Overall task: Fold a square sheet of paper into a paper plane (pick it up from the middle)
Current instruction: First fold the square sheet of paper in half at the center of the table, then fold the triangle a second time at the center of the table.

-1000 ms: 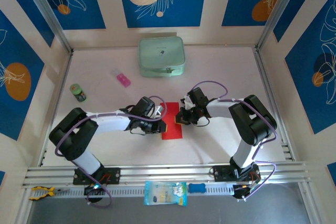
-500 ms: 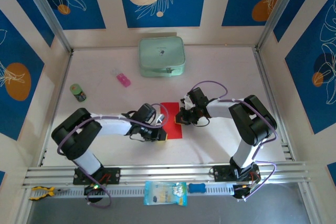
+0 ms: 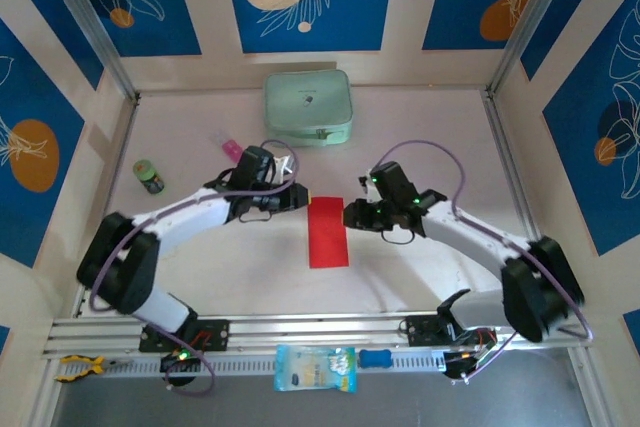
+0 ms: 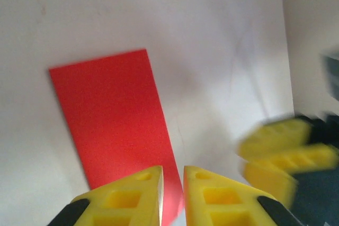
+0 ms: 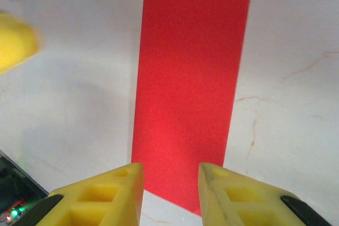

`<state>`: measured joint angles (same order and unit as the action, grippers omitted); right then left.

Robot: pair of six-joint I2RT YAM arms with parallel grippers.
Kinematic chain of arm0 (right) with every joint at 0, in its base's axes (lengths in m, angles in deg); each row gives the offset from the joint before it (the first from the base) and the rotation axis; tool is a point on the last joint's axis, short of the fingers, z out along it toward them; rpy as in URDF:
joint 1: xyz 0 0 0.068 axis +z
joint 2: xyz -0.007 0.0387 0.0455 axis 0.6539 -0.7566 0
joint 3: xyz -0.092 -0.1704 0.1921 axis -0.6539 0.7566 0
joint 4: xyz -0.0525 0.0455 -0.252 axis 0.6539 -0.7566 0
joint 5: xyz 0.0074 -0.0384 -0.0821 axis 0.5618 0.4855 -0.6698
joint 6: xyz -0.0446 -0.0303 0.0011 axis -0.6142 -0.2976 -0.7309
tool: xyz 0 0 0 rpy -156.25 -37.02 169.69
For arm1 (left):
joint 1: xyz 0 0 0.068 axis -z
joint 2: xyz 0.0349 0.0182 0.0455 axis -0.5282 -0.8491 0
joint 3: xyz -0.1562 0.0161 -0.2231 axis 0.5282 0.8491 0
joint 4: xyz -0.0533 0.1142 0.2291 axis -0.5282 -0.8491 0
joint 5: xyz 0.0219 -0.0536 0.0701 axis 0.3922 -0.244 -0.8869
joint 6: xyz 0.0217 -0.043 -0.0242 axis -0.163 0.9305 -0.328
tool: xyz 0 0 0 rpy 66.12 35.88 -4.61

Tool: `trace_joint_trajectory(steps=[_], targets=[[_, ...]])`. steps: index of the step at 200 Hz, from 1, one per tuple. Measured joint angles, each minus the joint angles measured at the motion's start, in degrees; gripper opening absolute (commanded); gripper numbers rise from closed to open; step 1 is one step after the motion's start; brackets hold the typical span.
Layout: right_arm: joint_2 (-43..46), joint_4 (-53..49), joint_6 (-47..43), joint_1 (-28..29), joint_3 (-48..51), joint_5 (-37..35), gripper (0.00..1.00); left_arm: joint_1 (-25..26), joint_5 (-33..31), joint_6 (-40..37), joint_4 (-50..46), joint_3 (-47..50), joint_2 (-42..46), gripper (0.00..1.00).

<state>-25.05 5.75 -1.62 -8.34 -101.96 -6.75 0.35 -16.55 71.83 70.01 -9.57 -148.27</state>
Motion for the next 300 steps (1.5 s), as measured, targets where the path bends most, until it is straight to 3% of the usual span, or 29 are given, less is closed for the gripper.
trace_joint_trajectory(steps=[47, 117, 210, 300], targets=[[12.6, -1.2, 7.7, -1.5, 9.9, -1.0, 0.35, 0.0, 2.9, 0.3, -0.1, -7.0, -14.1, 0.16], [17.8, 5.7, 13.5, -3.1, 17.1, 6.0, 0.37, 0.0, 2.9, -0.7, -0.5, -12.0, -20.2, 0.16], [-0.9, 10.9, 17.2, -2.1, 15.4, 16.0, 0.5, -0.3, 3.5, -1.9, 2.3, -10.4, -23.3, 0.14], [-7.4, 16.9, 18.5, -1.8, 14.8, 21.0, 0.47, -0.3, 3.8, -1.9, 3.7, -9.6, -23.0, 0.14]])
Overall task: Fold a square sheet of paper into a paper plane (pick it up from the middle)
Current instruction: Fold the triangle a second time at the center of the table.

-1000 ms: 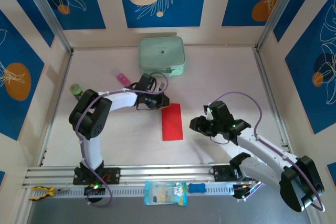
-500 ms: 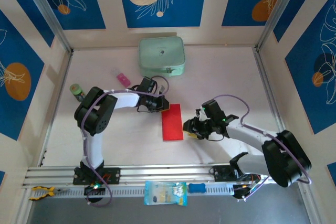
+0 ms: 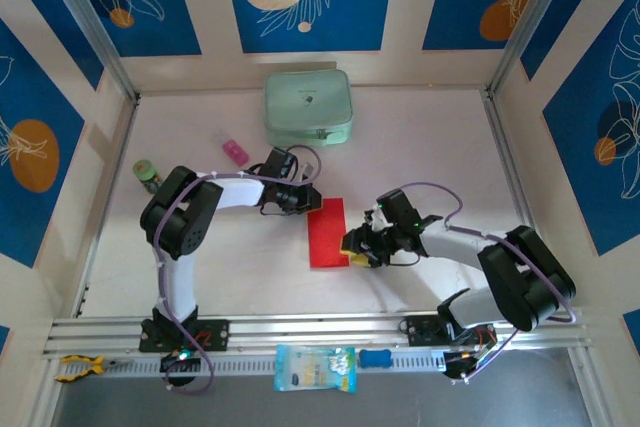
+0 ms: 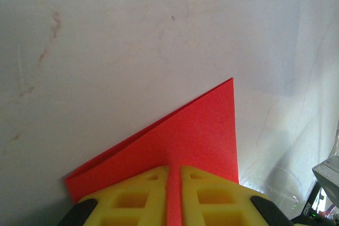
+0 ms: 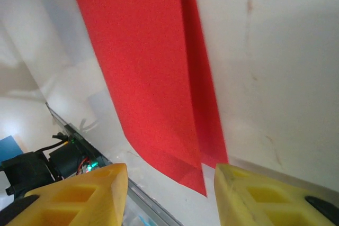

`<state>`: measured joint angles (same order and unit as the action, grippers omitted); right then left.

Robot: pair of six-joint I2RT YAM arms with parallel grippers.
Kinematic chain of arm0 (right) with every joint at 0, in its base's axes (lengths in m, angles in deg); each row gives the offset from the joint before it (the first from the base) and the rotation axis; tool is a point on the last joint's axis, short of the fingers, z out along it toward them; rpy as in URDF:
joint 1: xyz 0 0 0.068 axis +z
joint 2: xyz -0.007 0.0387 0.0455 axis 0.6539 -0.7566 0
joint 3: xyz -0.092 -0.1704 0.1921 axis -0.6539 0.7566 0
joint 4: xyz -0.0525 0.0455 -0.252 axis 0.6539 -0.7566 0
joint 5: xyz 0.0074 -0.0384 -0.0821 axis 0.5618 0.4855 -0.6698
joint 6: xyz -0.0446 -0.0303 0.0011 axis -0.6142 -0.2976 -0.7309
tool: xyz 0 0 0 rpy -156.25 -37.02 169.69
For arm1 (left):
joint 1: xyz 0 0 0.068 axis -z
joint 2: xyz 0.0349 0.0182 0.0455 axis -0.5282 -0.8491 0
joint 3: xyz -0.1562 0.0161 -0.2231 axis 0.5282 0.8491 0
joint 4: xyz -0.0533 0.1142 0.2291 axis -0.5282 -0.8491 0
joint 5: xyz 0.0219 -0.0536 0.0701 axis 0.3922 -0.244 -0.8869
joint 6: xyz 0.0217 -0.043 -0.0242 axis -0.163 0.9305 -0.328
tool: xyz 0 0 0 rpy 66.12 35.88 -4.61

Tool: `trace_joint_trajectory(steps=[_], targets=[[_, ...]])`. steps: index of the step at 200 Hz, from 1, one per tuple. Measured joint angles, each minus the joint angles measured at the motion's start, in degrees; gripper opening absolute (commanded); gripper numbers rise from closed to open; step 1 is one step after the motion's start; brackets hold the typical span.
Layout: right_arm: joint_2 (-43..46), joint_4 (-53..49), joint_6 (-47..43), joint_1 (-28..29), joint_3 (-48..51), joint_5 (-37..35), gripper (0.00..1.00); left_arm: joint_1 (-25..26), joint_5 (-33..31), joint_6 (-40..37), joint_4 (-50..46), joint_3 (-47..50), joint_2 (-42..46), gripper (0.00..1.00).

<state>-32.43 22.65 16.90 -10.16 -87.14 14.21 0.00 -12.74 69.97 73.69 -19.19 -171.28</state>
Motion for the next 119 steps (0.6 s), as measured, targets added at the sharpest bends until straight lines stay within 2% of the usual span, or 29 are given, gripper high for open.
trace_joint_trajectory(steps=[119], targets=[[-7.6, 9.2, -1.1, -2.6, -2.8, 6.5, 0.45, 0.0, 0.8, 0.0, 0.3, 0.0, 0.0, 0.15]])
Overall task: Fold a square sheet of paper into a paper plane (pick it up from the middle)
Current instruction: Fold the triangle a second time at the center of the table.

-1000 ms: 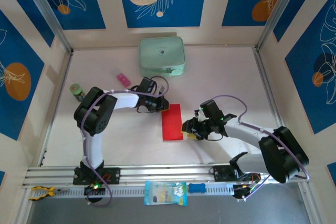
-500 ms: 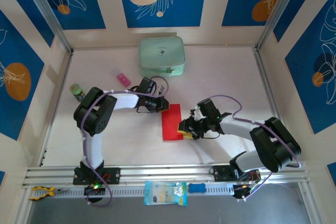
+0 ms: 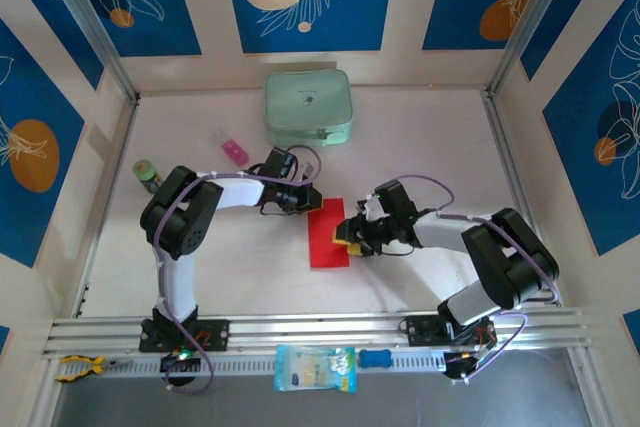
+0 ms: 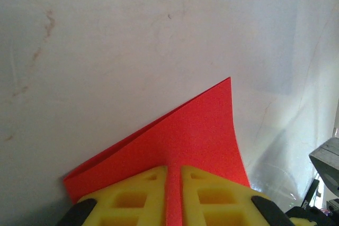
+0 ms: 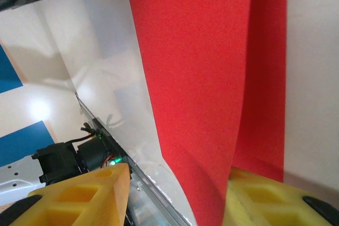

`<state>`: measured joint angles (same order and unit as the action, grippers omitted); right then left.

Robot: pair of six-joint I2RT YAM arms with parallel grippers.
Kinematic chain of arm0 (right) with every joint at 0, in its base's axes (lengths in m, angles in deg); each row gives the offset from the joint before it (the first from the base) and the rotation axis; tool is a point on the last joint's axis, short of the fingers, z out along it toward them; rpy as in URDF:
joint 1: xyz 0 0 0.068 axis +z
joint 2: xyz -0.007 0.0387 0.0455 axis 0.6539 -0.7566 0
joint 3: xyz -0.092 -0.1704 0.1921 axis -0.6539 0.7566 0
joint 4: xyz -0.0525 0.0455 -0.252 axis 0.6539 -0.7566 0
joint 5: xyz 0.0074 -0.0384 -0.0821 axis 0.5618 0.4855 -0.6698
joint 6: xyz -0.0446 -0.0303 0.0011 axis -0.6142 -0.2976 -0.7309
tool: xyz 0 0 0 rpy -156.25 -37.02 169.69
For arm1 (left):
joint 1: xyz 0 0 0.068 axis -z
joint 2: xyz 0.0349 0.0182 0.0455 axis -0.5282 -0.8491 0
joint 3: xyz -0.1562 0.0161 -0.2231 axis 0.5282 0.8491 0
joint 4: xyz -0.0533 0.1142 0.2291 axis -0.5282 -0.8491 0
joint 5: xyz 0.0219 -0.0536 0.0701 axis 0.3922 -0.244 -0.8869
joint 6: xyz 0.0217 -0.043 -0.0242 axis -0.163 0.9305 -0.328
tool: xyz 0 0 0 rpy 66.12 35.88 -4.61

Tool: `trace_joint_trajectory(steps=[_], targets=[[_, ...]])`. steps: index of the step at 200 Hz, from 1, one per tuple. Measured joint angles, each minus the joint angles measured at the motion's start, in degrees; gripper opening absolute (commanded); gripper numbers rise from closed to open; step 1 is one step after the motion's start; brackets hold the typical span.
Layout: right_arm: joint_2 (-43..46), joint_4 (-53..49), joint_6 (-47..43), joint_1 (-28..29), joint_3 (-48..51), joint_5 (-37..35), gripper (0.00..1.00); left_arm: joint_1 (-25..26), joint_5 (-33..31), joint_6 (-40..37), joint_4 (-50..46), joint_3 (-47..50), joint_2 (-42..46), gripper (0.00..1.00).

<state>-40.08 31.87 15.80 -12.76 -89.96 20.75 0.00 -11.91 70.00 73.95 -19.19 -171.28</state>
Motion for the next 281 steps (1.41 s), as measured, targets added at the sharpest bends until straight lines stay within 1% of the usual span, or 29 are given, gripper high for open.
trace_joint_trajectory(steps=[34, 45, 66, 76, 90, 111, 116, 134, 156, 175, 226, 238, 258, 273, 281], targets=[[-2.7, 1.3, -0.5, -0.7, -1.2, 0.6, 0.42, 0.0, 0.2, 0.0, 0.0, 0.0, 0.0, 0.15], [-3.5, 1.5, -0.9, -0.9, -1.9, 0.7, 0.36, 0.0, 0.3, 0.0, -0.1, 0.0, 0.0, 0.15], [-5.0, 2.5, -1.5, -1.3, -3.1, 0.9, 0.28, 0.0, 0.5, 0.0, -0.1, 0.0, 0.0, 0.17], [-5.3, 3.0, -1.9, -1.5, -3.1, 0.9, 0.22, 0.0, 0.6, 0.0, -0.1, 0.0, 0.0, 0.18], [-5.6, 3.4, -2.3, -1.7, -3.2, 0.9, 0.13, 0.0, 0.8, 0.0, -0.2, 0.0, 0.3, 0.22], [-6.1, 3.7, -2.4, -1.9, -3.2, 0.8, 0.07, 0.0, 1.0, 0.0, -1.2, 0.0, 1.4, 0.27], [-6.2, 3.7, -2.3, -2.0, -3.2, 0.7, 0.06, 0.0, 1.1, 0.0, -1.5, 0.0, 1.8, 0.28], [-6.2, 4.0, -1.8, -2.0, -3.2, 0.1, 0.03, 0.1, 1.2, 0.2, -1.7, 0.3, 4.4, 0.38], [-6.1, 4.6, -0.4, -2.0, -3.1, -1.5, 0.01, 0.3, 0.8, 0.5, -1.4, 2.8, 10.2, 0.47], [-6.1, 6.4, 1.7, -2.0, -2.8, -3.3, 0.02, 0.5, -0.2, 1.0, -0.7, 6.0, 15.5, 0.51], [-6.0, 11.7, 8.3, -1.8, 0.6, -7.7, 0.03, 0.6, -4.5, 1.5, 0.8, 15.7, 26.6, 0.52], [-6.0, 12.4, 9.0, -1.8, 1.1, -8.1, 0.06, 0.6, -5.3, 1.6, 1.3, 17.7, 28.5, 0.52], [-5.9, 12.9, 9.1, -1.9, 1.2, -8.0, 0.14, 1.0, -6.6, 1.7, 1.7, 19.7, 30.6, 0.51], [-5.3, 12.8, 8.5, -2.1, 1.2, -7.5, 0.22, 1.8, -7.4, 1.5, 1.7, 19.8, 31.2, 0.51], [-4.9, 12.8, 7.6, -2.3, 1.1, -6.9, 0.23, 2.3, -7.7, 1.5, 1.6, 19.8, 31.5, 0.51]])
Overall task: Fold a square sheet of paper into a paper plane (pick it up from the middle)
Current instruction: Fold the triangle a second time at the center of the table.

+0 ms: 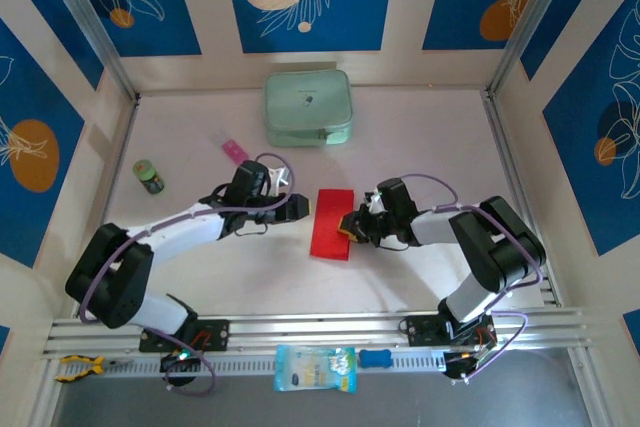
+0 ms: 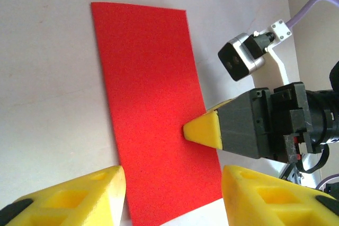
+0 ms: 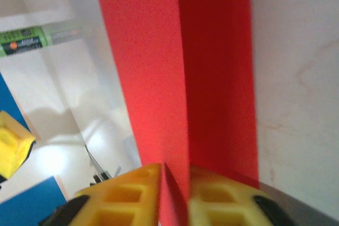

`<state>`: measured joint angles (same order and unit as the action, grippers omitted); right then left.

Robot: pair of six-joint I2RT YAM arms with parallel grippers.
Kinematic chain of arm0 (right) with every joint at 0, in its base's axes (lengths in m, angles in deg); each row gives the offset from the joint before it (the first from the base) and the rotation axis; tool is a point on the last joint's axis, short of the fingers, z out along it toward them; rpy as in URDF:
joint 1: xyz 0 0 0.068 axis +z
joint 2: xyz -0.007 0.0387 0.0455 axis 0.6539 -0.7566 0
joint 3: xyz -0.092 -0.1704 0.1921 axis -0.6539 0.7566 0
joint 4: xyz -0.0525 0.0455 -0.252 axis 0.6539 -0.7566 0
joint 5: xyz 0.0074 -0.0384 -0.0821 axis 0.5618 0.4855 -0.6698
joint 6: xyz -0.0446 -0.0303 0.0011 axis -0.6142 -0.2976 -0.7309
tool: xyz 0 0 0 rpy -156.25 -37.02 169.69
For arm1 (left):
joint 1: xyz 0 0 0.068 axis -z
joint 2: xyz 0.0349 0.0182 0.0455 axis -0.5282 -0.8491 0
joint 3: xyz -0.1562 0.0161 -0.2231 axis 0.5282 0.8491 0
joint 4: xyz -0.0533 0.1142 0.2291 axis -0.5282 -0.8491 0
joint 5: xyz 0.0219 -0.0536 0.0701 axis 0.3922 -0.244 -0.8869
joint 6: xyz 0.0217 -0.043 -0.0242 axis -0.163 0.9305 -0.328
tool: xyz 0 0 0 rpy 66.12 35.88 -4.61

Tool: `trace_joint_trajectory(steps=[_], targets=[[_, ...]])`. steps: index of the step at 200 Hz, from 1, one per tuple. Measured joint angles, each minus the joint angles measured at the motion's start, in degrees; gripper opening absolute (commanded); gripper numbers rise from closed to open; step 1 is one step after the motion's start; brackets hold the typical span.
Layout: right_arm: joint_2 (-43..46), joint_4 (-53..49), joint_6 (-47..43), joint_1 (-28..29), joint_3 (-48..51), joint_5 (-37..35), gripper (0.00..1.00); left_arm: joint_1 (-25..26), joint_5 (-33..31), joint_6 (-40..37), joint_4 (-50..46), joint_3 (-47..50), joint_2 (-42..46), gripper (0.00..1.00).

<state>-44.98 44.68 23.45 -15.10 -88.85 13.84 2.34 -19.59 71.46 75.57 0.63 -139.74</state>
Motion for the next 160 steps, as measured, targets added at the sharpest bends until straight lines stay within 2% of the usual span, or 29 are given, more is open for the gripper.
trace_joint_trajectory(steps=[35, 86, 160], targets=[[0.3, -1.6, -3.5, -1.9, -1.6, 3.3, 0.23, 3.9, -1.6, -1.7, -0.5, 0.1, 2.2, 0.51], [-1.4, -2.0, -5.8, -3.6, -3.4, 6.7, 0.18, 13.8, -7.3, -9.2, -2.3, -0.1, 2.8, 0.54], [-1.7, -3.3, -6.7, -3.8, -4.1, 7.8, 0.16, 32.0, -29.7, -24.0, -15.2, -10.8, -5.8, 0.62]])
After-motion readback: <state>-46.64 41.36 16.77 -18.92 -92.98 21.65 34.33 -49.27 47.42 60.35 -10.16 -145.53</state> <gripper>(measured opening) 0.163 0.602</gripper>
